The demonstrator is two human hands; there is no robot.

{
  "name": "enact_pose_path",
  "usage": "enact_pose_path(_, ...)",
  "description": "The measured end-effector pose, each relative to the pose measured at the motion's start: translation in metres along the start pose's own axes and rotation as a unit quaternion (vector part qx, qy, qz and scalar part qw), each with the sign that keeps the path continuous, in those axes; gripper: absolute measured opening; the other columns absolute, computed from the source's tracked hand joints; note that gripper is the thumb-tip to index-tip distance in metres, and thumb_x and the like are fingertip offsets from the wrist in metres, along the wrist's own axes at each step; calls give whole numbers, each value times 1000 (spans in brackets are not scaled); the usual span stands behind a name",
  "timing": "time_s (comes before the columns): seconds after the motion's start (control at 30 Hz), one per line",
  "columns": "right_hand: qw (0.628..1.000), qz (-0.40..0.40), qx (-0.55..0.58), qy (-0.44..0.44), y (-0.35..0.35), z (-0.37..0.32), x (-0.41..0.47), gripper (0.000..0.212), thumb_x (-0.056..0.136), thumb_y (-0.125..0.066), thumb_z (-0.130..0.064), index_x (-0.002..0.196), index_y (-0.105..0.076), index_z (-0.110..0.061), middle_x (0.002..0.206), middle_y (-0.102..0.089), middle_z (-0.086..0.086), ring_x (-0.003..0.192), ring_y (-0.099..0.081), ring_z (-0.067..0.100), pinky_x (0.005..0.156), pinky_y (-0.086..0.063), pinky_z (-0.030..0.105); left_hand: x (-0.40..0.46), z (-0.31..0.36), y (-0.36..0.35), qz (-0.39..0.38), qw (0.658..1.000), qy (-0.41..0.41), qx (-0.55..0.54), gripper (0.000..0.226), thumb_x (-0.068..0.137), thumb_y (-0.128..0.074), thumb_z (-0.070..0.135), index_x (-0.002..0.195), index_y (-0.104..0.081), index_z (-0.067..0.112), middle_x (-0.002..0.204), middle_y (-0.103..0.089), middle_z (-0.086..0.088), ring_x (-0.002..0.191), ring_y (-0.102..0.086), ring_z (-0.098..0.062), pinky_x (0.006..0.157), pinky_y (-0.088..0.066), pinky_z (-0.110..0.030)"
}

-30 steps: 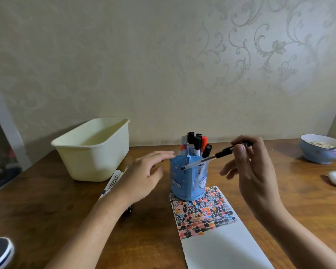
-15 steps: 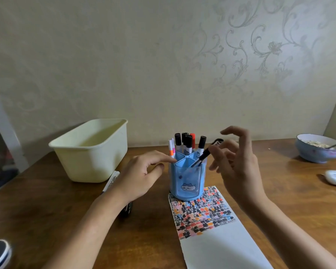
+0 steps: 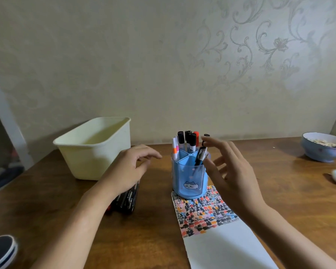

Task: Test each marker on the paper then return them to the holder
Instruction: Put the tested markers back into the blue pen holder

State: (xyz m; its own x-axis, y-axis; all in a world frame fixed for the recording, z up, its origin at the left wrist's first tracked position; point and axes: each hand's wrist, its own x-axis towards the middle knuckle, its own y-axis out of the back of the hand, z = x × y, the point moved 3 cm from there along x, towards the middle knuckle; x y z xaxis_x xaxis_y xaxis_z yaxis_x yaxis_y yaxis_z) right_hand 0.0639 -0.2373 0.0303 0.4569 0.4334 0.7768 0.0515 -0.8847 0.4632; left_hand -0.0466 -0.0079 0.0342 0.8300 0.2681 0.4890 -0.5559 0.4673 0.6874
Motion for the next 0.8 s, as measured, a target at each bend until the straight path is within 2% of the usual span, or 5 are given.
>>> enact_pose_path(0.13,1000,17,14,7,0,-4,-11,26,93,-62,-14,115,-55,-26,115,-55,-10,79,-60,3,56,-50,18,-4,-33,-1,-136,977,54,154,46,91,-61,5,90,-63,51,114,-58,24,115,-51,0,105,-42,-36)
enact_pose_path(0.27,1000,-15,23,8,-5,-8,-20,19,92,-62,-13,105,-56,-25,107,-51,-16,79,-61,6,56,-51,18,-10,-42,-13,-223,945,105,213,39,90,-61,12,91,-60,51,130,-51,16,129,-39,-5,109,-38,-34)
enact_pose_path(0.6,995,-82,51,-14,-14,-4,-27,16,94,-56,-20,103,-56,-33,107,-55,-21,82,-62,6,62,-53,18,-12,-43,-14,-190,948,101,235,35,89,-66,16,110,-61,44,133,-42,19,131,-29,-5,114,-27,-30)
enact_pose_path(0.73,995,-84,52,-17,-13,-3,-27,12,94,-53,-25,102,-57,-32,107,-56,-22,83,-62,5,63,-54,21,-11,-41,-17,-180,953,75,230,22,93,-64,23,102,-64,44,126,-46,21,129,-32,-3,112,-28,-29)
enact_pose_path(0.8,995,-87,52,-19,-13,-3,-27,12,94,-54,-23,102,-58,-32,107,-56,-22,83,-61,5,64,-53,20,-9,-39,-17,-157,961,58,220,30,97,-57,15,95,-65,44,121,-48,23,126,-35,-2,110,-31,-28)
